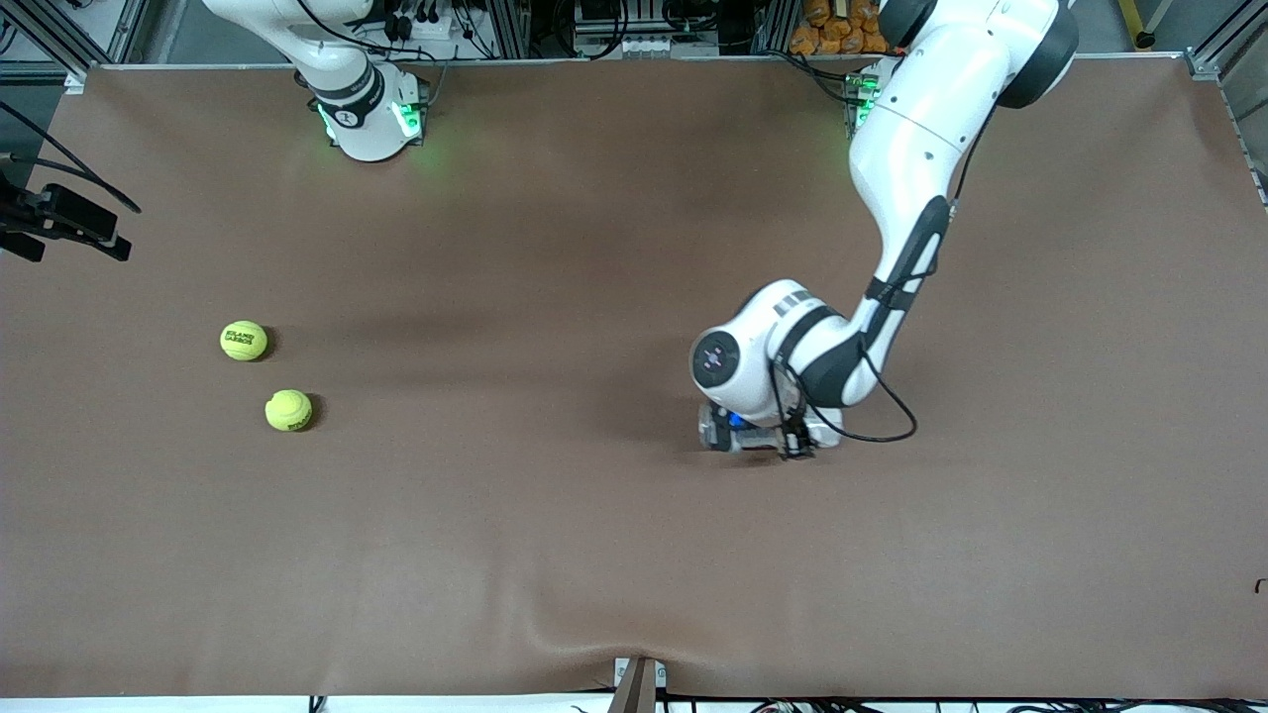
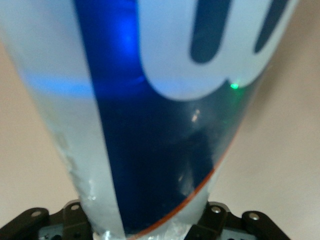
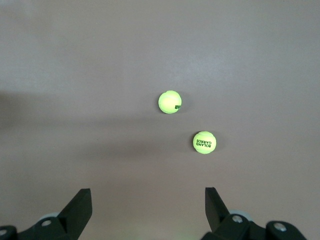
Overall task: Insert tennis ball vertically with right arm
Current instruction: 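Lift the can and stand it upright with the left gripper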
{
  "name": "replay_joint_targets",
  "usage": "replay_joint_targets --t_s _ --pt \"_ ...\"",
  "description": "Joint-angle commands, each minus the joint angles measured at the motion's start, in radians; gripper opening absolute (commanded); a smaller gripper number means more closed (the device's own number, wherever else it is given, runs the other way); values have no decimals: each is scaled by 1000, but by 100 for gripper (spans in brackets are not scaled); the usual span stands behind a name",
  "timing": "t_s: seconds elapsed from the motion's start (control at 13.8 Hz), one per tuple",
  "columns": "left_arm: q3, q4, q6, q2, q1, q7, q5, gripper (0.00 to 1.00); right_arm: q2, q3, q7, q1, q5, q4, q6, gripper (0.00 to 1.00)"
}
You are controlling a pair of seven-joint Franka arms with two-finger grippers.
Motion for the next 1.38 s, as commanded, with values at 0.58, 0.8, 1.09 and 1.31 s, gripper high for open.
replay_joint_targets --t_s 0.58,0.8,1.09,1.31 --pt "-206 8 471 -46 18 -322 -166 68 173 12 -2 -25 -4 34 79 100" --pt "-220 2 654 -35 18 -359 -186 68 258 12 -2 -46 -10 32 136 100" --pt "-218 -104 1069 -17 41 -420 -193 68 331 14 -1 -87 10 -49 276 100" --pt "-217 -201 1322 6 56 -468 -193 68 335 15 -4 -87 10 -202 463 100"
